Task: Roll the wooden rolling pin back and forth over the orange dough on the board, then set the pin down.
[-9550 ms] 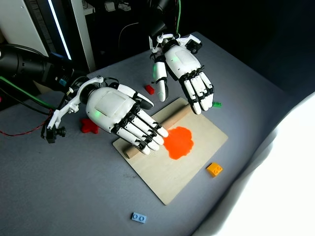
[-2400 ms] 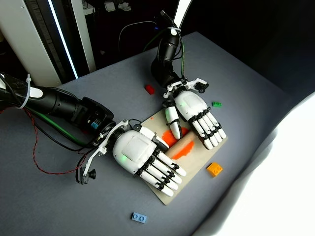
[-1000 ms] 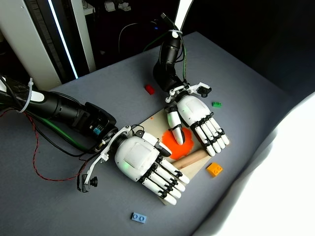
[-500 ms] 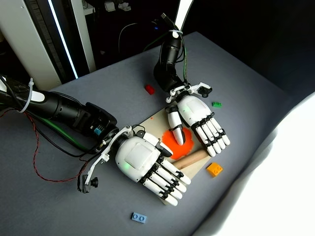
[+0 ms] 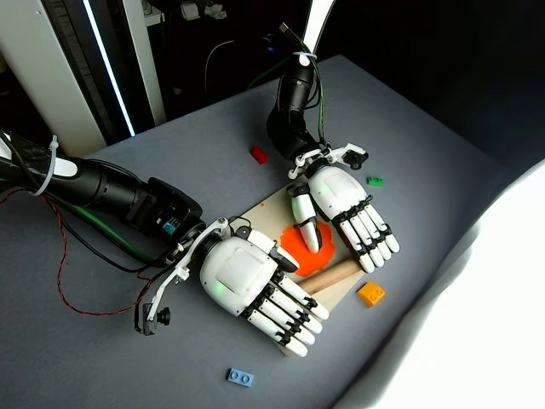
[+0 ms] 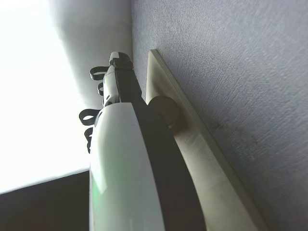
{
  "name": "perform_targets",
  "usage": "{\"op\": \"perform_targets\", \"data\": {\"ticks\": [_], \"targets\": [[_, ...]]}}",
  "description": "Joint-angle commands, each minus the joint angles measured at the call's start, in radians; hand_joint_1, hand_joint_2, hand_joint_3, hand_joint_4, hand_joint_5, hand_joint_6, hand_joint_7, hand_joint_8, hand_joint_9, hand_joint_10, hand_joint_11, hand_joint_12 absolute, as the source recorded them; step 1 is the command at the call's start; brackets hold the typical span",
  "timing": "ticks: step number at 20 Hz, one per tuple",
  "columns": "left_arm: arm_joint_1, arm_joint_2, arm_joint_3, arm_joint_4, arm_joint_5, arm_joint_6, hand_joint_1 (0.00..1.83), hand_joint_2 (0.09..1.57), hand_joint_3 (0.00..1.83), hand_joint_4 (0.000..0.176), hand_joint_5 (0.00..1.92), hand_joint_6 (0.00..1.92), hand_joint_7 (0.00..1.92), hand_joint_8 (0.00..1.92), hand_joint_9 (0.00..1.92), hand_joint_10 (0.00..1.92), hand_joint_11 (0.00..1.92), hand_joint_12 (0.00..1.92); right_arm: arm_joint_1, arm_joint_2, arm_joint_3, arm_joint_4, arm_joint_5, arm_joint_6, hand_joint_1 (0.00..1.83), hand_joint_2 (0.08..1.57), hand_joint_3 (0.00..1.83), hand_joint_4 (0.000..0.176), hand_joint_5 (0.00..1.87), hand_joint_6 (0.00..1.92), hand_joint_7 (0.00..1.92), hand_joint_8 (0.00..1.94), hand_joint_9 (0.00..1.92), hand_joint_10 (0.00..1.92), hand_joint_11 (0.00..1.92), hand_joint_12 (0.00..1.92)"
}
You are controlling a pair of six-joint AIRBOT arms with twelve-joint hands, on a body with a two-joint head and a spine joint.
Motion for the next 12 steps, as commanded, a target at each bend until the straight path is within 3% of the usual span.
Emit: {"op": "perform_targets", "data": {"ticks": [1, 12], "targets": [[-0.011, 0.000, 0.009, 0.057, -0.091, -0.004, 0.00, 1.49, 0.00, 0.000, 0.09, 0.01, 0.10, 0.01, 0.04, 0.00, 0.01, 0.03, 0.009, 0.006, 0.008, -0.059, 0.099, 0.005, 0.00, 1.55, 0.01, 0.000, 0.16, 0.01, 0.15, 0.01, 0.09, 0.01, 0.00, 0.00], [-0.035, 0.002, 0.033, 0.079, -0.061, -0.017, 0.00, 1.49, 0.00, 0.000, 0.10, 0.01, 0.10, 0.01, 0.06, 0.01, 0.00, 0.16, 0.011, 0.007, 0.017, -0.059, 0.094, 0.021, 0.00, 1.55, 0.01, 0.000, 0.18, 0.02, 0.15, 0.00, 0.08, 0.01, 0.00, 0.00]]}}
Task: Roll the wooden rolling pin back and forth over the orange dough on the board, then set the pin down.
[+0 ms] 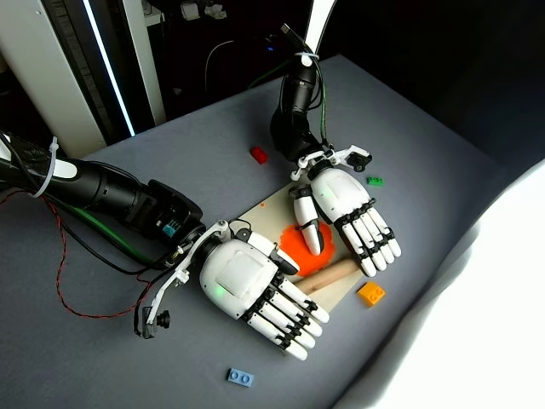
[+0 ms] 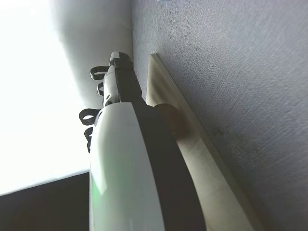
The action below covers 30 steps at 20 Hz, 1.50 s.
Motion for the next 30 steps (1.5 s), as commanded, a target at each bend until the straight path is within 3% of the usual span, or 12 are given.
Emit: {"op": "perform_targets", "data": {"ticks": [1, 5, 30], "targets": [[-0.013, 0.003, 0.010, 0.054, -0.096, -0.004, 0.00, 1.49, 0.00, 0.000, 0.10, 0.01, 0.11, 0.00, 0.07, 0.01, 0.00, 0.19, 0.011, 0.007, 0.005, -0.059, 0.101, 0.007, 0.00, 1.55, 0.01, 0.000, 0.17, 0.01, 0.14, 0.00, 0.07, 0.00, 0.00, 0.00], [-0.024, 0.005, 0.019, 0.063, -0.082, -0.008, 0.00, 1.48, 0.00, 0.000, 0.08, 0.00, 0.08, 0.00, 0.04, 0.00, 0.00, 0.01, 0.011, 0.007, 0.005, -0.059, 0.102, 0.020, 0.00, 1.53, 0.00, 0.000, 0.14, 0.00, 0.11, 0.00, 0.05, 0.01, 0.00, 0.00], [-0.059, 0.005, 0.107, 0.098, 0.075, -0.006, 0.00, 1.49, 0.00, 0.000, 0.07, 0.02, 0.10, 0.02, 0.06, 0.02, 0.01, 0.01, 0.003, 0.008, -0.010, -0.059, 0.101, 0.030, 0.00, 1.54, 0.00, 0.000, 0.11, 0.00, 0.12, 0.00, 0.07, 0.01, 0.00, 0.00]]}}
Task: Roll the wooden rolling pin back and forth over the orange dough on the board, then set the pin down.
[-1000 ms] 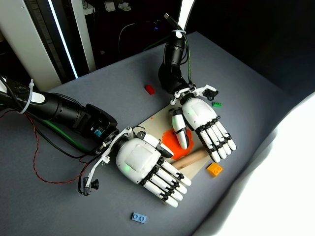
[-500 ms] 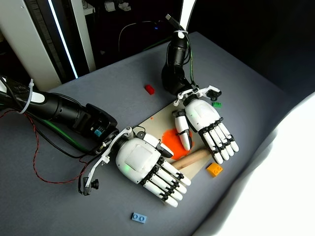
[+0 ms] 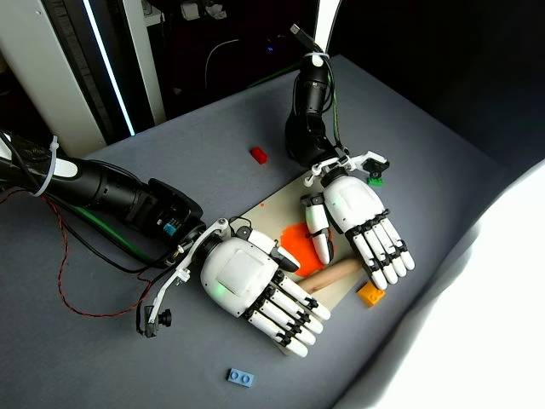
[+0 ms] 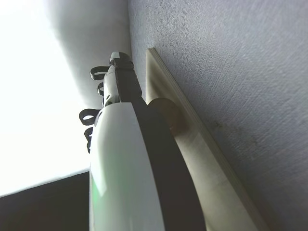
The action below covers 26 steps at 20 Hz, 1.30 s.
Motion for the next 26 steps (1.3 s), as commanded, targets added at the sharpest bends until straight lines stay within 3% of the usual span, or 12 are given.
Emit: {"op": "perform_targets", "data": {"ticks": [1, 4, 6, 7, 9, 13, 18, 22, 24, 26], "targets": [[-0.013, 0.005, 0.009, 0.039, -0.090, 0.002, 0.00, 1.49, 0.00, 0.000, 0.08, 0.02, 0.11, 0.02, 0.06, 0.02, 0.02, 0.01, 0.004, 0.007, 0.001, -0.060, 0.100, 0.004, 0.00, 1.53, 0.00, 0.000, 0.11, 0.00, 0.12, 0.00, 0.08, 0.01, 0.00, 0.00], [-0.013, 0.006, 0.011, 0.032, -0.069, 0.001, 0.00, 1.49, 0.00, 0.000, 0.10, 0.01, 0.15, 0.00, 0.10, 0.02, 0.02, 0.03, 0.003, 0.008, 0.000, -0.060, 0.101, 0.003, 0.00, 1.53, 0.00, 0.000, 0.15, 0.02, 0.15, 0.01, 0.09, 0.02, 0.01, 0.01], [-0.013, 0.006, 0.011, 0.024, -0.063, 0.001, 0.00, 1.49, 0.00, 0.000, 0.15, 0.01, 0.17, 0.00, 0.14, 0.01, 0.00, 0.21, 0.002, 0.008, -0.001, -0.060, 0.101, 0.002, 0.00, 1.52, 0.00, 0.000, 0.20, 0.03, 0.18, 0.02, 0.11, 0.02, 0.04, 0.02], [-0.013, 0.006, 0.011, 0.023, -0.062, 0.001, 0.00, 1.49, 0.00, 0.000, 0.21, 0.02, 0.24, 0.01, 0.19, 0.02, 0.00, 0.35, 0.001, 0.008, -0.001, -0.060, 0.101, 0.002, 0.00, 1.51, 0.00, 0.000, 0.28, 0.01, 0.25, 0.02, 0.16, 0.00, 0.01, 0.25], [-0.012, 0.007, 0.010, 0.023, -0.062, 0.001, 0.00, 1.49, 0.00, 0.000, 0.25, 0.02, 0.31, 0.02, 0.25, 0.03, 0.00, 0.48, 0.001, 0.008, -0.001, -0.060, 0.100, 0.002, 0.00, 1.52, 0.00, 0.000, 0.31, 0.00, 0.28, 0.01, 0.19, 0.01, 0.00, 0.39], [0.003, 0.017, 0.000, 0.019, -0.074, -0.001, 0.00, 1.49, 0.00, 0.000, 0.28, 0.01, 0.36, 0.01, 0.29, 0.02, 0.00, 0.56, 0.001, 0.008, -0.002, -0.061, 0.101, 0.001, 0.00, 1.52, 0.00, 0.000, 0.37, 0.02, 0.35, 0.01, 0.27, 0.03, 0.00, 0.68], [0.009, 0.024, -0.007, 0.012, -0.091, -0.003, 0.00, 1.50, 0.00, 0.000, 0.24, 0.00, 0.31, 0.00, 0.25, 0.00, 0.00, 0.42, -0.001, 0.009, -0.008, -0.062, 0.107, 0.000, 0.00, 1.54, 0.01, 0.000, 0.41, 0.03, 0.41, 0.02, 0.32, 0.04, 0.00, 0.74], [0.011, 0.024, -0.015, 0.013, -0.093, -0.003, 0.00, 1.49, 0.00, 0.000, 0.31, 0.02, 0.39, 0.01, 0.31, 0.02, 0.00, 0.52, -0.002, 0.009, -0.012, -0.066, 0.117, -0.003, 0.00, 1.53, 0.00, 0.000, 0.37, 0.01, 0.36, 0.01, 0.28, 0.01, 0.00, 0.63], [0.012, 0.024, -0.021, 0.013, -0.093, -0.003, 0.00, 1.49, 0.00, 0.000, 0.31, 0.01, 0.39, 0.00, 0.30, 0.01, 0.00, 0.53, -0.005, 0.010, -0.017, -0.074, 0.124, -0.004, 0.00, 1.53, 0.00, 0.000, 0.39, 0.01, 0.39, 0.01, 0.29, 0.02, 0.00, 0.68], [0.012, 0.026, -0.031, 0.013, -0.094, 0.003, 0.00, 1.49, 0.00, 0.000, 0.30, 0.00, 0.36, 0.00, 0.28, 0.00, 0.00, 0.45, -0.010, 0.012, -0.024, -0.088, 0.130, -0.004, 0.00, 1.54, 0.00, 0.000, 0.43, 0.03, 0.47, 0.03, 0.37, 0.04, 0.00, 0.88]]}}
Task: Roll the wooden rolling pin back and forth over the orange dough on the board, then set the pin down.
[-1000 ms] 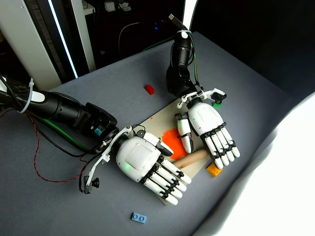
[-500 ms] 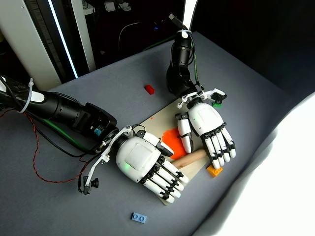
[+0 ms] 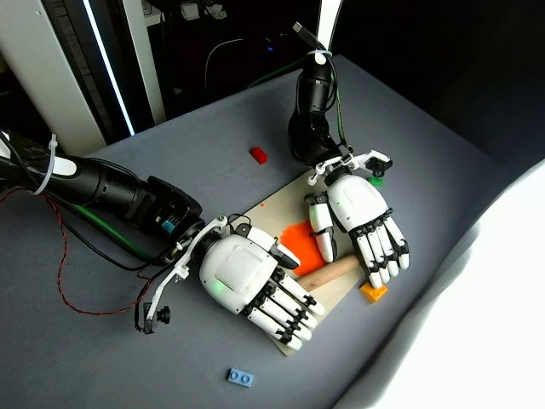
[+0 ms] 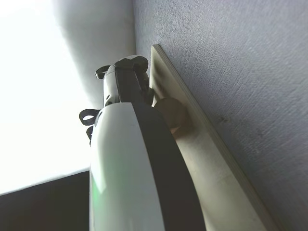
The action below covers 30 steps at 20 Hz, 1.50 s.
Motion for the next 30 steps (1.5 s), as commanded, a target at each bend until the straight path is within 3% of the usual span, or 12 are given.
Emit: {"op": "perform_targets", "data": {"ticks": [1, 7, 12, 16, 18, 30], "targets": [[0.002, 0.010, -0.006, 0.033, -0.085, 0.007, 0.00, 1.49, 0.00, 0.000, 0.28, 0.00, 0.34, 0.01, 0.25, 0.00, 0.00, 0.36, -0.004, 0.006, -0.001, -0.066, 0.097, -0.003, 0.00, 1.53, 0.00, 0.000, 0.43, 0.03, 0.47, 0.03, 0.38, 0.05, 0.00, 0.90], [0.010, 0.023, -0.032, 0.047, -0.108, -0.004, 0.00, 1.49, 0.00, 0.000, 0.30, 0.01, 0.37, 0.01, 0.29, 0.01, 0.00, 0.50, -0.010, 0.008, -0.009, -0.069, 0.110, -0.010, 0.00, 1.53, 0.00, 0.000, 0.40, 0.01, 0.42, 0.00, 0.35, 0.02, 0.00, 0.87], [0.026, 0.040, -0.056, 0.046, -0.125, -0.009, 0.00, 1.50, 0.00, 0.000, 0.31, 0.01, 0.36, 0.00, 0.28, 0.01, 0.00, 0.48, -0.015, 0.010, -0.020, -0.069, 0.119, -0.019, 0.00, 1.53, 0.00, 0.000, 0.39, 0.00, 0.38, 0.00, 0.33, 0.01, 0.00, 0.91], [0.033, 0.050, -0.066, 0.046, -0.138, -0.012, 0.00, 1.50, 0.00, 0.000, 0.31, 0.01, 0.36, 0.00, 0.27, 0.00, 0.00, 0.45, -0.019, 0.010, -0.034, -0.069, 0.138, -0.033, 0.00, 1.53, 0.00, 0.000, 0.39, 0.00, 0.37, 0.00, 0.30, 0.00, 0.00, 0.81], [0.034, 0.053, -0.069, 0.046, -0.141, -0.012, 0.00, 1.50, 0.00, 0.000, 0.32, 0.01, 0.36, 0.00, 0.29, 0.01, 0.00, 0.56, -0.021, 0.010, -0.040, -0.070, 0.144, -0.038, 0.00, 1.54, 0.00, 0.000, 0.38, 0.00, 0.37, 0.00, 0.30, 0.00, 0.00, 0.81], [0.039, 0.080, -0.124, 0.045, -0.147, 0.014, 0.00, 1.50, 0.00, 0.000, 0.34, 0.01, 0.36, 0.00, 0.28, 0.00, 0.00, 0.54, -0.038, 0.011, -0.075, -0.088, 0.163, -0.052, 0.00, 1.53, 0.00, 0.000, 0.35, 0.01, 0.35, 0.00, 0.28, 0.00, 0.00, 0.79]]}}
